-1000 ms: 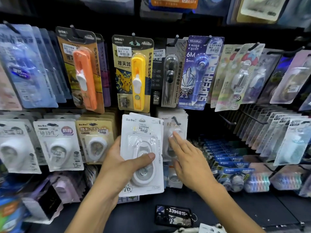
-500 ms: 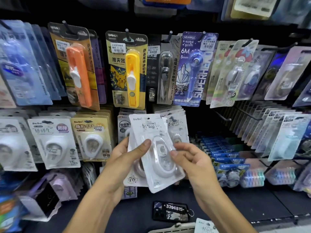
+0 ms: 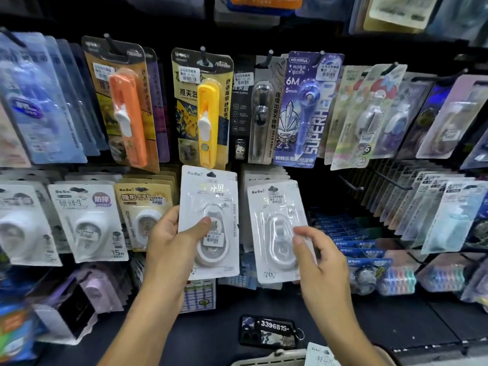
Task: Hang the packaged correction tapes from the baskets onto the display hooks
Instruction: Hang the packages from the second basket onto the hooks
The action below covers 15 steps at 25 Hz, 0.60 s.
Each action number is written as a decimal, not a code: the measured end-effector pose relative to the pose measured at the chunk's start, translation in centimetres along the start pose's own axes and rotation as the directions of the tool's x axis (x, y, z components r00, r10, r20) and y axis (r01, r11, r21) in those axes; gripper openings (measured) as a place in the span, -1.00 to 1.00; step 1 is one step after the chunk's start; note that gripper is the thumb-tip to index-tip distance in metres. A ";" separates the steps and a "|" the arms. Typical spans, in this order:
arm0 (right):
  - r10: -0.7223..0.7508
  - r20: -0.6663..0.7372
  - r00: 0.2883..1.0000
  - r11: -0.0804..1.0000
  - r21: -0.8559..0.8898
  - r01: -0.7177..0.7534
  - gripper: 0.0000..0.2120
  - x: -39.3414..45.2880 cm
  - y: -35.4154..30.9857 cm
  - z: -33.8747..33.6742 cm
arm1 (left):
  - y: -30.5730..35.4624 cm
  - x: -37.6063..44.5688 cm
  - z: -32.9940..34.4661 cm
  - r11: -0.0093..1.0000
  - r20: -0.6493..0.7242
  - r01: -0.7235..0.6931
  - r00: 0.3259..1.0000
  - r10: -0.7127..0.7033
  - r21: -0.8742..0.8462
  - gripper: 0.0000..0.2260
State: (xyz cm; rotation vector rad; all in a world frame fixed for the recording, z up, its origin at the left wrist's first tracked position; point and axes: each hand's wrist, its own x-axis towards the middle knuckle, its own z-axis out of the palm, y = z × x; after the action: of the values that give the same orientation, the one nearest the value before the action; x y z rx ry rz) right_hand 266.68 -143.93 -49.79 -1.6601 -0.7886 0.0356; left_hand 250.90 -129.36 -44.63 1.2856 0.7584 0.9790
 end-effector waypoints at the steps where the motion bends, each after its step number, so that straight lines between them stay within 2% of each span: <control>1: 0.064 0.055 0.996 0.997 0.032 -0.065 -0.84 0.9 -0.1 0.5 | 0.0 -0.1 0.0 1.000 -0.007 0.011 1.000 -0.011 0.021 -0.77; 3: 0.202 0.201 0.958 0.979 -0.036 -0.199 -0.74 2.2 -0.3 1.1 | -0.1 -0.3 0.2 0.996 -0.011 0.030 1.000 -0.029 0.080 -0.78; 5: 0.158 0.174 0.972 0.977 -0.171 -0.128 -0.64 2.2 -0.3 1.2 | 0.0 -0.3 0.2 0.994 0.002 0.041 0.999 -0.041 0.102 -0.80; 7: 0.006 0.168 0.986 1.000 -0.016 -0.004 -0.63 1.0 -0.7 1.3 | 0.0 -0.3 0.3 0.995 0.056 0.077 0.995 -0.081 0.064 -0.78; 9: -0.024 0.289 0.957 0.967 0.248 -0.051 -0.58 -0.1 -1.3 1.9 | 0.0 -0.4 0.7 0.990 0.157 0.138 0.978 -0.138 0.014 -0.72; 10: -0.032 0.328 0.944 0.945 0.318 -0.079 -0.57 -0.2 -1.3 2.2 | -0.1 -0.5 1.0 0.988 0.217 0.152 0.965 -0.150 0.007 -0.69; 12: -0.055 0.379 0.924 0.918 0.382 -0.102 -0.58 0.3 -1.8 2.8 | -0.3 -0.9 1.4 0.991 0.290 0.131 0.948 -0.131 0.020 -0.65; 15: -0.057 0.414 0.909 0.901 0.413 -0.131 -0.56 0.8 -1.8 3.0 | -0.6 -0.9 1.7 0.998 0.228 0.065 0.972 -0.061 -0.010 -0.69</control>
State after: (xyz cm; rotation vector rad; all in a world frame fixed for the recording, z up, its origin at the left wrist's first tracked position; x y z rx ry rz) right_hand 265.18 -140.89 -48.63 -1.2483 -0.9857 0.5758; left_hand 252.11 -130.89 -45.07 1.3242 0.6078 0.7695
